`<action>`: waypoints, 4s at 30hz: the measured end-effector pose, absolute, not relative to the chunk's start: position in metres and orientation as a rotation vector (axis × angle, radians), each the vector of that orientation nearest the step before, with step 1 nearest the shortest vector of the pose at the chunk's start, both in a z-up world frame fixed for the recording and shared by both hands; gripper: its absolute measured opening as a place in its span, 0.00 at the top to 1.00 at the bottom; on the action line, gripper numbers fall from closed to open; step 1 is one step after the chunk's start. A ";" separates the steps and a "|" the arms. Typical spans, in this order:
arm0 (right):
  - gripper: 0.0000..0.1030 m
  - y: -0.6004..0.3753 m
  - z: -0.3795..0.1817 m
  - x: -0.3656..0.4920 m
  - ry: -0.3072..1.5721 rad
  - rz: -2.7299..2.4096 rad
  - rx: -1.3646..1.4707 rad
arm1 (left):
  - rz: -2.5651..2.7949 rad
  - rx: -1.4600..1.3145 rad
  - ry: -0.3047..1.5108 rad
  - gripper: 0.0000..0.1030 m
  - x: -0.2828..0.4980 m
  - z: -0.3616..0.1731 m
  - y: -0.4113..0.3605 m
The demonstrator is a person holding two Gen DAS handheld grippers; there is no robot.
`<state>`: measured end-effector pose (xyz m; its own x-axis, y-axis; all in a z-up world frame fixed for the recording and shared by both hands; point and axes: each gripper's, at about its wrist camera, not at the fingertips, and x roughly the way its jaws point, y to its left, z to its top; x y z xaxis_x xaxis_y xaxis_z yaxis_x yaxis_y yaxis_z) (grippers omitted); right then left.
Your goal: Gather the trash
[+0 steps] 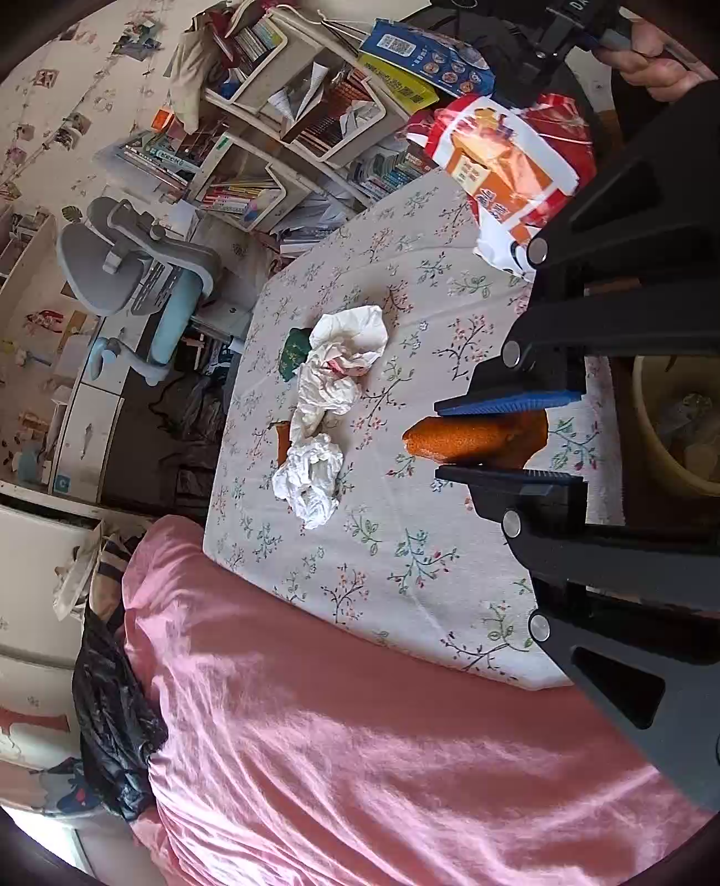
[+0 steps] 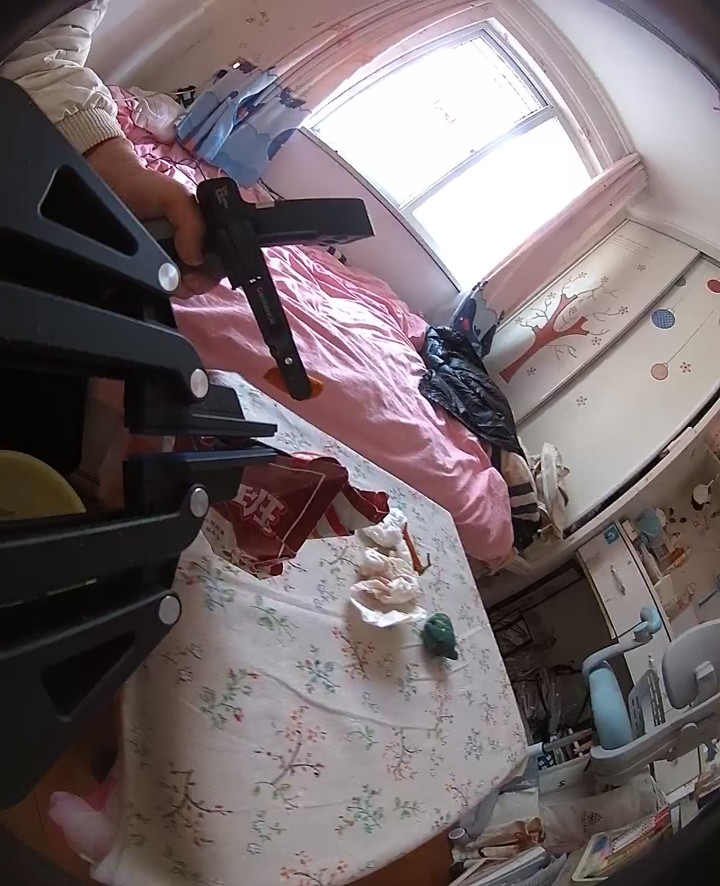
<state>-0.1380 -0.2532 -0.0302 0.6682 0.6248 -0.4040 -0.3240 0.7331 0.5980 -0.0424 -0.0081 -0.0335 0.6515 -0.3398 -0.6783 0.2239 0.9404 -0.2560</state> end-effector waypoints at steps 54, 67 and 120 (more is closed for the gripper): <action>0.43 -0.259 -0.085 -0.211 0.761 0.292 0.496 | -0.508 0.031 1.047 0.82 -0.183 -0.111 -0.084; 0.38 -0.258 -0.086 -0.212 0.759 0.281 0.492 | -0.394 -0.055 0.959 0.42 -0.181 -0.099 -0.063; 0.33 -0.237 -0.071 -0.201 0.765 0.305 0.413 | -0.122 -0.193 0.760 0.28 -0.170 -0.067 -0.016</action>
